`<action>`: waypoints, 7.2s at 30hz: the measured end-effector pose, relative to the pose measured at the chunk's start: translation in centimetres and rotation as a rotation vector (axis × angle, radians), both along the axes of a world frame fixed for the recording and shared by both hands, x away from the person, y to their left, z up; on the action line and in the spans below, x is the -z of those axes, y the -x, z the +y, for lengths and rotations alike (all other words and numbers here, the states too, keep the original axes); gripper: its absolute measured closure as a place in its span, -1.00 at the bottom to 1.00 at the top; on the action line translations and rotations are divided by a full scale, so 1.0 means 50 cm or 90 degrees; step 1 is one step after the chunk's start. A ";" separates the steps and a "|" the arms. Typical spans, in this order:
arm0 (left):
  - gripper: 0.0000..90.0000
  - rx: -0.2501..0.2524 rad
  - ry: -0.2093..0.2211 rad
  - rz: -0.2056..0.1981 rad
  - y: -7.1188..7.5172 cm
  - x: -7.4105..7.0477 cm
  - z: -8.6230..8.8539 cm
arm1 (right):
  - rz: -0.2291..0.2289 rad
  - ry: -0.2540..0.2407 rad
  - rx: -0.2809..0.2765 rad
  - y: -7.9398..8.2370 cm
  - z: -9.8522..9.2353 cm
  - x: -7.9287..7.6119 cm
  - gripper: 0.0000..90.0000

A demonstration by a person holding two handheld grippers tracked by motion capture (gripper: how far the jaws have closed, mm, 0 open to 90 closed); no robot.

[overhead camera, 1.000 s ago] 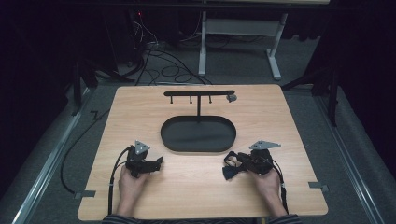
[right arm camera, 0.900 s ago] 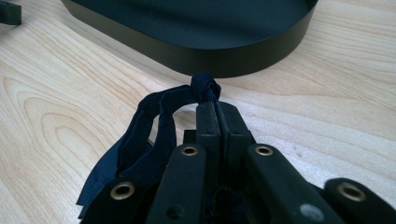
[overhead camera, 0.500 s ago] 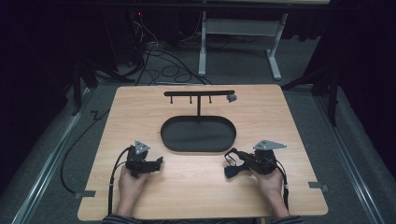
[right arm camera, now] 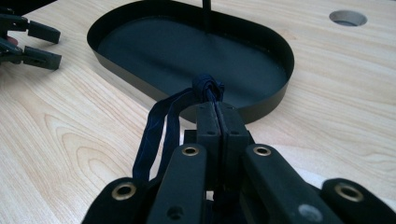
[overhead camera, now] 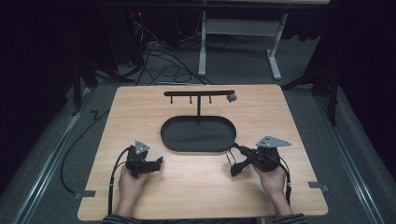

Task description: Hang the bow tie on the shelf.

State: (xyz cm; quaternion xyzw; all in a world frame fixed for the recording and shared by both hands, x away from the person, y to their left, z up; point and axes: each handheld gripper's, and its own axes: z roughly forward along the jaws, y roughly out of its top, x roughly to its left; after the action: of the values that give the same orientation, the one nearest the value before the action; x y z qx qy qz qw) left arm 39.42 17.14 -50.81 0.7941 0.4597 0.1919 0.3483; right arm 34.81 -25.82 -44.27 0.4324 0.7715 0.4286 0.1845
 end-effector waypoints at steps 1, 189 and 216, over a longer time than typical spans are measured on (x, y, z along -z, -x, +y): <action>-0.61 0.000 0.001 -0.001 0.000 0.000 0.000 | -0.003 0.000 -0.001 -0.001 0.000 -0.002 1.00; -0.61 0.000 0.001 -0.001 0.000 0.000 0.000 | -0.053 -0.047 0.073 -0.178 -0.033 -0.183 0.42; -0.61 0.000 0.001 -0.001 0.000 0.000 0.000 | -0.064 -0.082 0.071 -0.080 -0.096 -0.164 0.41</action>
State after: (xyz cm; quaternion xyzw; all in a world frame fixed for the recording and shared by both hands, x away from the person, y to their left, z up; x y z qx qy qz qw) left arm 39.43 17.13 -50.83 0.7936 0.4597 0.1920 0.3494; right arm 38.80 -30.61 -36.09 0.4635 0.7069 0.4876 0.2185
